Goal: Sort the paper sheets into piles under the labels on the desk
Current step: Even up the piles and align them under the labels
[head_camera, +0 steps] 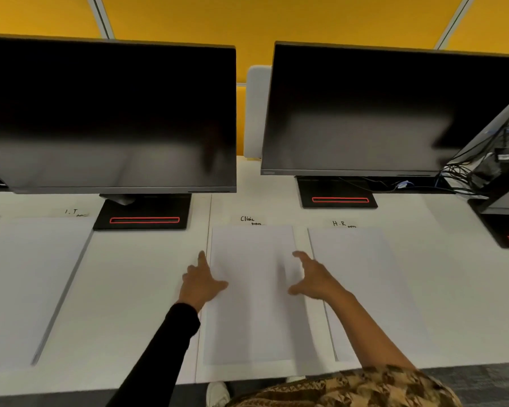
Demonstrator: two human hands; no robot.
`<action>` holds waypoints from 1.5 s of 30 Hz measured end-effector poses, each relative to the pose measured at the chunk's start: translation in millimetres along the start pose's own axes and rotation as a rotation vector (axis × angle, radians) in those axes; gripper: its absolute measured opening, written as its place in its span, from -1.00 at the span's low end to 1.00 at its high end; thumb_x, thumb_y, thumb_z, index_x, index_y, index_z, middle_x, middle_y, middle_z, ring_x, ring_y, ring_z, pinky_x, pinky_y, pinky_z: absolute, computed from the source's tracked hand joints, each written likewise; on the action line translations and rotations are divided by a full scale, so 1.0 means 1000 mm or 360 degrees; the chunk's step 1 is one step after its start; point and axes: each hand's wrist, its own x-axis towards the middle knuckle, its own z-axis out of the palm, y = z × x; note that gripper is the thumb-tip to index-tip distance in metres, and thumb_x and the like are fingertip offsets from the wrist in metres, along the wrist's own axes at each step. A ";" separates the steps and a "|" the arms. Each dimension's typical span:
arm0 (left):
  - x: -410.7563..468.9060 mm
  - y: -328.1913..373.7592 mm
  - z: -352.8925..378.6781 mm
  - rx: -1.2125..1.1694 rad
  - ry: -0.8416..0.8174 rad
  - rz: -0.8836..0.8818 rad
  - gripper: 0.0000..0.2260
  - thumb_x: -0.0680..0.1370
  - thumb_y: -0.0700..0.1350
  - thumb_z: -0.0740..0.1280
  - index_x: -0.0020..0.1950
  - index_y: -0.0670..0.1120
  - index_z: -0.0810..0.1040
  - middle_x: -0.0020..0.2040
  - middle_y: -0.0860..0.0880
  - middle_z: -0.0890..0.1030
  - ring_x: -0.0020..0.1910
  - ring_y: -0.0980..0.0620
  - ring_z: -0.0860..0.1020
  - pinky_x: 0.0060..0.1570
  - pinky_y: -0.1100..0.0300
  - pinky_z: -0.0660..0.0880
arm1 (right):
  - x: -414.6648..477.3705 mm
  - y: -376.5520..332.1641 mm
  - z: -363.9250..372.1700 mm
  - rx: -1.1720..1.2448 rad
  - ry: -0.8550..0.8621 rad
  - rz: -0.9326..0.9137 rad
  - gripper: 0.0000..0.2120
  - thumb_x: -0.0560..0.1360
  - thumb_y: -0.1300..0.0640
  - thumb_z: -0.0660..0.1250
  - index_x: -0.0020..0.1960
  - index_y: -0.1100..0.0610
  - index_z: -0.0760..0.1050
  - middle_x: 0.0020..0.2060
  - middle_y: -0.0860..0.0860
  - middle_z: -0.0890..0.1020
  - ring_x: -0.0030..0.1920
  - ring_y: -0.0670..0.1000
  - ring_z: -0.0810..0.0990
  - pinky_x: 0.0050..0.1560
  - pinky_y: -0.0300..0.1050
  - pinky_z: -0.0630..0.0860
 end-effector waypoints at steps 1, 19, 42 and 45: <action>0.012 0.008 -0.005 -0.0032 0.0038 0.0004 -0.12 0.48 -0.02 0.40 0.55 -0.07 -0.18 0.46 -0.25 0.18 0.45 -0.23 0.20 0.40 -0.02 0.24 | 0.014 -0.006 -0.006 0.0067 0.0048 0.0006 -0.14 0.38 0.21 0.46 0.50 0.02 0.01 0.38 0.18 0.30 0.36 0.14 0.34 0.20 -0.12 0.39; 0.086 0.063 -0.016 0.0398 -0.0045 -0.0074 -0.08 0.42 -0.04 0.47 0.54 0.01 -0.12 0.41 -0.22 0.19 0.37 -0.21 0.29 0.25 0.05 0.41 | 0.112 -0.039 -0.019 -0.0396 0.0021 0.0382 0.06 0.31 0.01 0.52 0.51 -0.01 -0.18 0.40 0.20 0.23 0.39 0.21 0.32 0.31 0.08 0.41; 0.094 0.064 -0.008 0.0619 0.0010 -0.0073 -0.12 0.43 -0.02 0.45 0.54 0.03 -0.10 0.37 -0.21 0.20 0.29 -0.17 0.37 0.21 0.10 0.45 | 0.112 -0.045 -0.017 -0.0601 0.0096 0.0358 0.02 0.37 -0.04 0.46 0.52 -0.01 -0.22 0.33 0.19 0.29 0.25 0.13 0.46 0.10 -0.09 0.49; 0.087 0.058 -0.008 0.0532 0.0084 -0.0052 0.00 0.39 -0.01 0.48 0.53 0.03 -0.23 0.35 -0.19 0.24 0.28 -0.16 0.37 0.16 0.06 0.47 | 0.101 -0.038 -0.025 -0.0443 0.0182 0.0292 0.03 0.38 -0.11 0.42 0.51 -0.08 -0.30 0.37 0.17 0.29 0.31 0.17 0.42 0.19 -0.01 0.44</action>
